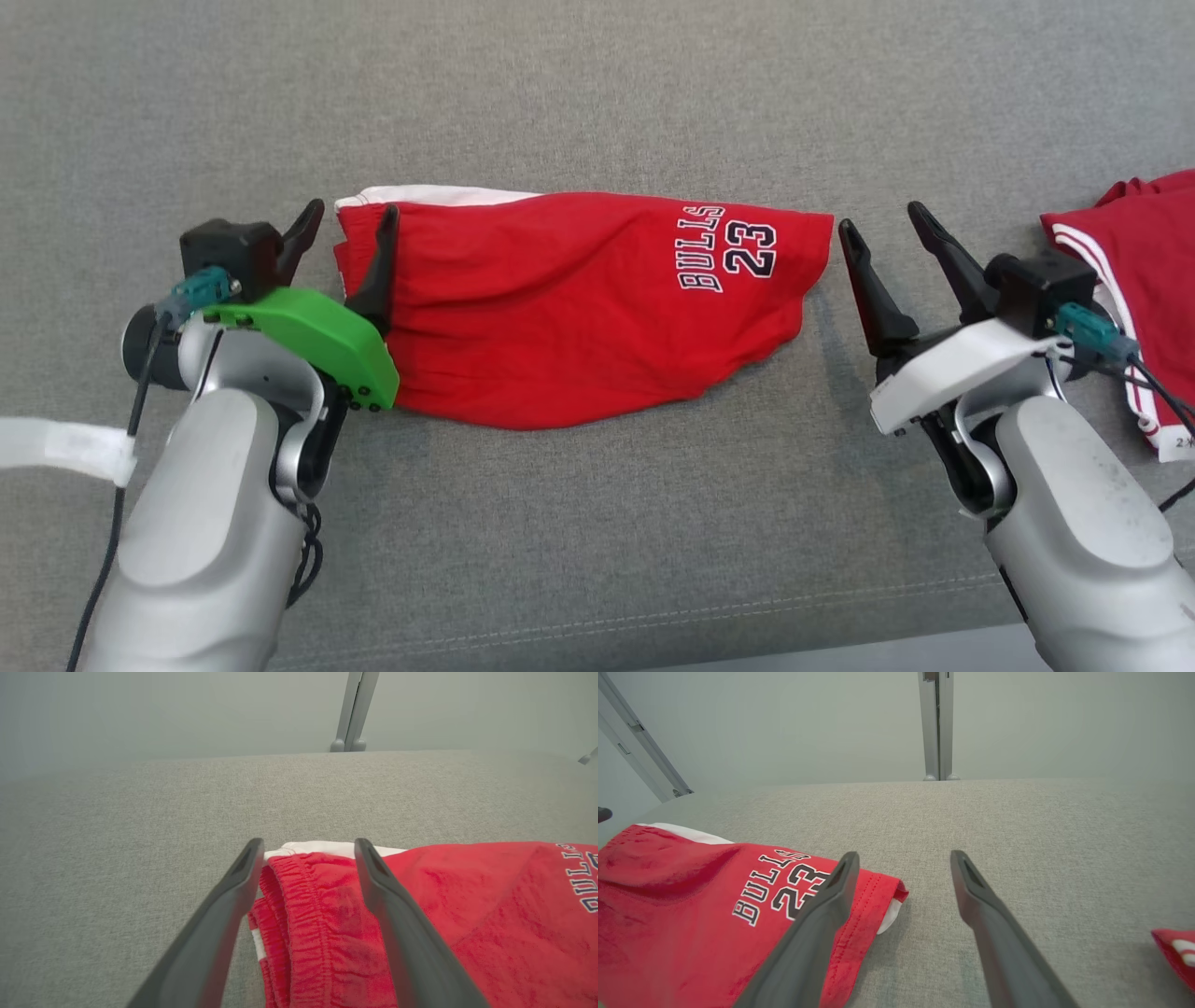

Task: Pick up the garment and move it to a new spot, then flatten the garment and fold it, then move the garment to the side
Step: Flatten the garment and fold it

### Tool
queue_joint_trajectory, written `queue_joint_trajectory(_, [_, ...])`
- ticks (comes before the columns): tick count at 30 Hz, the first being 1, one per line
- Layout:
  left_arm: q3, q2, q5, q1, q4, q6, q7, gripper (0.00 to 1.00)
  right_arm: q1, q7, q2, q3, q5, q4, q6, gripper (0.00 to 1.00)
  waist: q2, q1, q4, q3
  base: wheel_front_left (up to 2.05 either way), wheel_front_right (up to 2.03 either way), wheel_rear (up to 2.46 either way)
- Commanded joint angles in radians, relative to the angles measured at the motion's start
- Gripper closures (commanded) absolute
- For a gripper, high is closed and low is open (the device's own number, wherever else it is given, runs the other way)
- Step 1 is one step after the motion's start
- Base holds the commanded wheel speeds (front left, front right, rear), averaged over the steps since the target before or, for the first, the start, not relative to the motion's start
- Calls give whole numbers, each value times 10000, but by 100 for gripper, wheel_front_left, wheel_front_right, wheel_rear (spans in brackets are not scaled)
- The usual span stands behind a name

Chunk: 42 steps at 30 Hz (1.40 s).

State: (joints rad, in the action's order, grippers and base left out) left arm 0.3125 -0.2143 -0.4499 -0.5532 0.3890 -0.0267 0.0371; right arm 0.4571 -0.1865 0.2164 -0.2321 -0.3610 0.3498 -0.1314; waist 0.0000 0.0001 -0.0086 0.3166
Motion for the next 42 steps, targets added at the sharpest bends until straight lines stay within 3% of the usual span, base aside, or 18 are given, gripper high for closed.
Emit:
queue_joint_trajectory(1, [12, -15, -196, -517, 415, -178, 289, 0, 486, -43, 156, -359, -317, 332, 15, 0, 0, -1, 58, 910, 0, 0, 0])
queue_joint_trajectory(10, [109, 175, -606, -1698, 1651, -559, 869, 0, 1817, -257, 774, -2127, -1409, 1591, 15, 0, 0, -1, 232, 1508, 0, 0, 0])
queue_joint_trajectory(11, [120, 195, -674, -1736, 1704, -592, 874, 18, 1885, -301, 815, -2269, -1542, 1658, 15, 36, 0, -1, 243, 1525, 0, 0, 0])
queue_joint_trajectory(12, [120, 195, -674, -1736, 1704, -592, 874, 18, 1885, -301, 815, -2269, -1542, 1658, 15, 36, 0, -1, 243, 1525, 0, 0, 0])
queue_joint_trajectory(13, [134, 211, -713, -1756, 1742, -610, 862, 49, 1931, -324, 867, -2394, -1636, 1722, 15, 67, 0, -1, 255, 1538, 0, 0, 0])
queue_joint_trajectory(14, [165, 197, -676, -1788, 1743, -621, 796, 73, 1976, -385, 913, -2504, -1708, 1759, 15, 100, 0, -1, 261, 1547, 0, 0, 0])
queue_joint_trajectory(15, [164, 232, -734, -1805, 1725, -651, 732, 100, 2018, -418, 962, -2602, -1779, 1800, 15, 100, 0, -1, 267, 1554, 0, 0, 0])
queue_joint_trajectory(25, [139, 56, -572, -2306, 1535, -632, 75, 100, 2670, -750, 1292, -2674, -1949, 1728, 15, 100, 0, -1, 148, 1525, 0, 0, 0])
queue_joint_trajectory(34, [31, -161, -265, -3606, 1327, -678, -857, 100, 4137, -795, 1433, -2207, -1169, 1393, 15, 100, 0, -1, -8, 1379, 0, 0, 0])
queue_joint_trajectory(42, [44, -103, -914, -1203, 33, -740, -1472, 100, 2252, -794, 1771, -2790, -319, -203, 15, 100, 0, -1, 1, 1281, 0, 0, 0])
